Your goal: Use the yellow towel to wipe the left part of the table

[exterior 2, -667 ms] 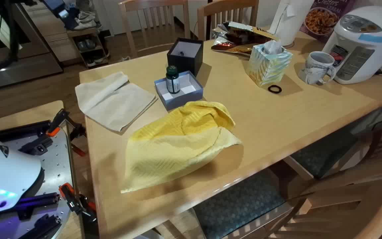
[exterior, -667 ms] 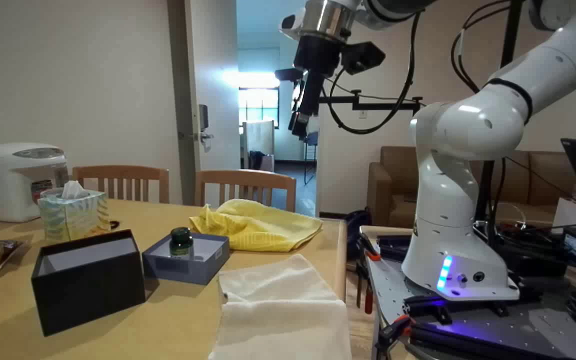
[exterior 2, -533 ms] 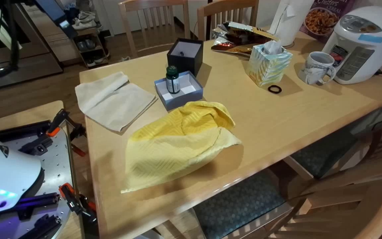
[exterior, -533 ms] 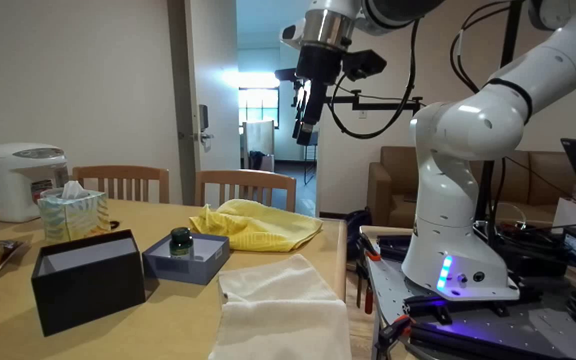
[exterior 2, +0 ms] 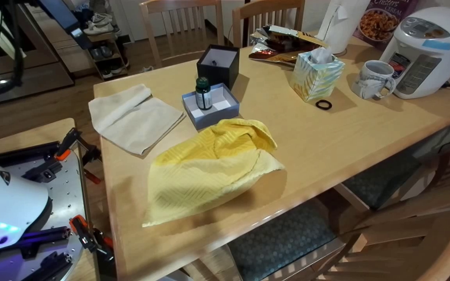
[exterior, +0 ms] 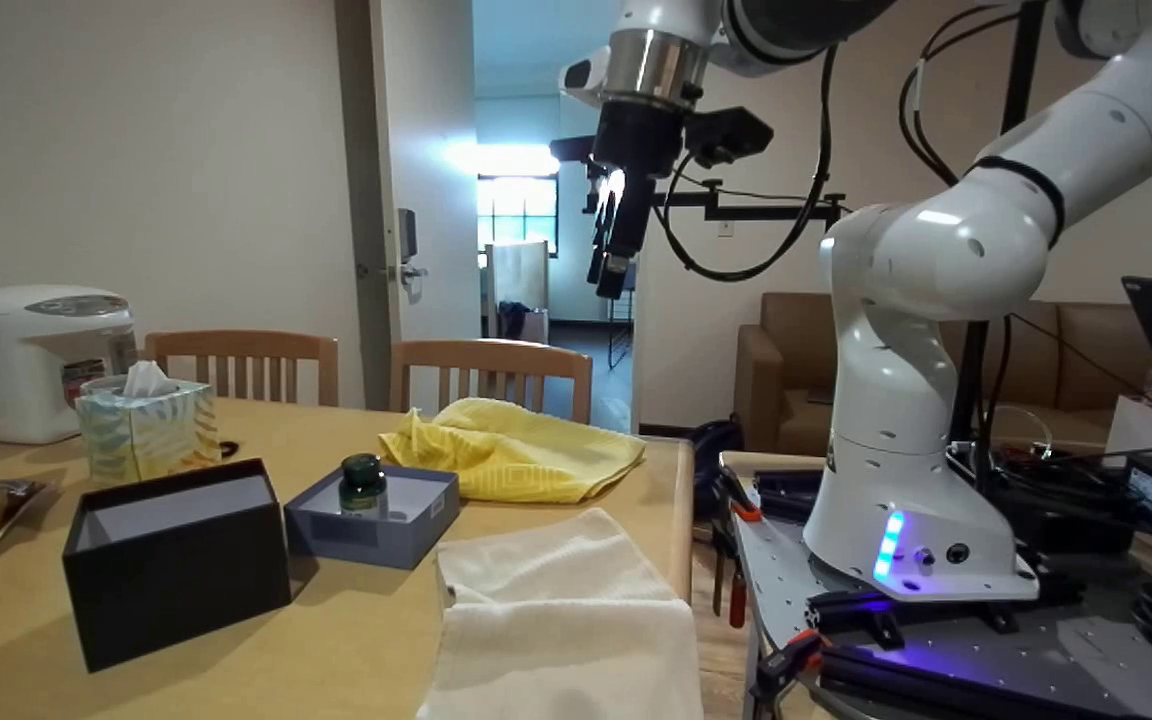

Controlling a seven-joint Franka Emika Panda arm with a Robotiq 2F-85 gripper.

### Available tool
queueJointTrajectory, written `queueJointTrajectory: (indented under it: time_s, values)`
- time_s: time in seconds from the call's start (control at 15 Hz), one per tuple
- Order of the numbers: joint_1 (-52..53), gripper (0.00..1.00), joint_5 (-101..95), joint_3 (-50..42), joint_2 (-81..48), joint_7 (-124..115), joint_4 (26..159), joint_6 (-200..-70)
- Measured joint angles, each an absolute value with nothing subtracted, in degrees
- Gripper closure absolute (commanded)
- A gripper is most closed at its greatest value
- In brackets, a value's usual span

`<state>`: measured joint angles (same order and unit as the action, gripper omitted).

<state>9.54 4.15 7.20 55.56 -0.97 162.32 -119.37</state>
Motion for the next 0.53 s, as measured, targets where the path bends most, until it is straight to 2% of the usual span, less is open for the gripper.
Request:
queueJointTrajectory:
  time_s: [0.53]
  values:
    - [4.05, 0.00, -3.67, 7.57, 54.77, -1.05, 157.31, -119.84]
